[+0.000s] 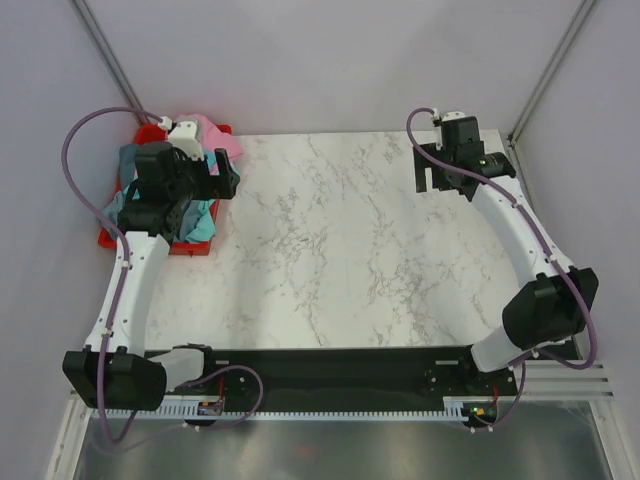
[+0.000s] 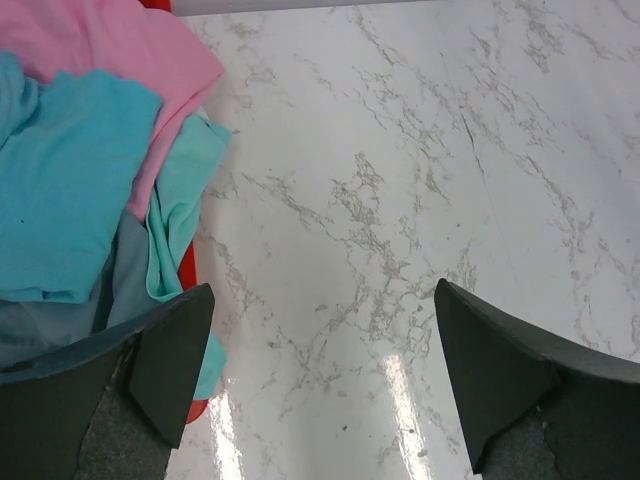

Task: Fold and stack the t-shirts
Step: Grab the tshirt from the pile

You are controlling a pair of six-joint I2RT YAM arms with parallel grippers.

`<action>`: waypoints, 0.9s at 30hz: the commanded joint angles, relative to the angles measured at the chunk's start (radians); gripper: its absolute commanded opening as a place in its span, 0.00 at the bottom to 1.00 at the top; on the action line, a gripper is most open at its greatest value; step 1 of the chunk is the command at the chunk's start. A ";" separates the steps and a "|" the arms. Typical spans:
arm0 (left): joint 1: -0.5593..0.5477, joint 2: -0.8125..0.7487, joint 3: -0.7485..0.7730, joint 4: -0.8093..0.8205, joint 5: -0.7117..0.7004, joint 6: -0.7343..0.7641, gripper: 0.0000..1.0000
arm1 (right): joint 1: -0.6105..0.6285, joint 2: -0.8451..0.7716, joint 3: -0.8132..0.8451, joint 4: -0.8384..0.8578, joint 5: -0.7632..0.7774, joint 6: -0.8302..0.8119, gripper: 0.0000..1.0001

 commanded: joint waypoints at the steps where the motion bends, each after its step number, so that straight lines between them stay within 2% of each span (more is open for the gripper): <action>1: 0.007 -0.013 -0.003 -0.021 0.053 0.048 1.00 | 0.003 0.036 -0.005 0.006 0.046 -0.035 0.98; 3: 0.007 -0.045 -0.028 -0.049 0.010 0.108 1.00 | 0.003 0.092 0.018 0.013 0.019 -0.101 0.98; 6: 0.007 -0.089 -0.081 -0.049 -0.006 0.169 1.00 | 0.003 0.194 0.127 0.001 -0.009 -0.101 0.98; 11: 0.007 0.000 -0.095 -0.046 0.051 0.258 0.99 | 0.002 0.257 0.309 0.000 -0.024 -0.155 0.98; 13: 0.007 0.081 -0.030 -0.046 0.057 0.261 0.98 | 0.005 0.240 0.320 0.007 -0.024 -0.161 0.98; 14: 0.007 0.114 -0.008 -0.040 0.060 0.327 0.93 | 0.005 0.232 0.316 0.012 -0.027 -0.164 0.98; 17: 0.019 0.241 0.086 -0.008 -0.033 0.353 0.81 | 0.005 0.199 0.256 0.018 -0.070 -0.169 0.98; 21: 0.091 0.445 0.245 -0.021 -0.126 0.346 0.84 | 0.005 0.202 0.201 0.029 -0.104 -0.147 0.98; 22: 0.103 0.518 0.324 -0.034 -0.141 0.334 0.84 | 0.003 0.199 0.197 0.027 -0.110 -0.149 0.98; 25: 0.123 0.614 0.460 -0.092 -0.170 0.320 0.83 | 0.003 0.182 0.199 0.027 -0.130 -0.173 0.98; 27: 0.123 0.663 0.488 -0.103 -0.193 0.324 0.81 | 0.005 0.174 0.199 0.026 -0.130 -0.175 0.98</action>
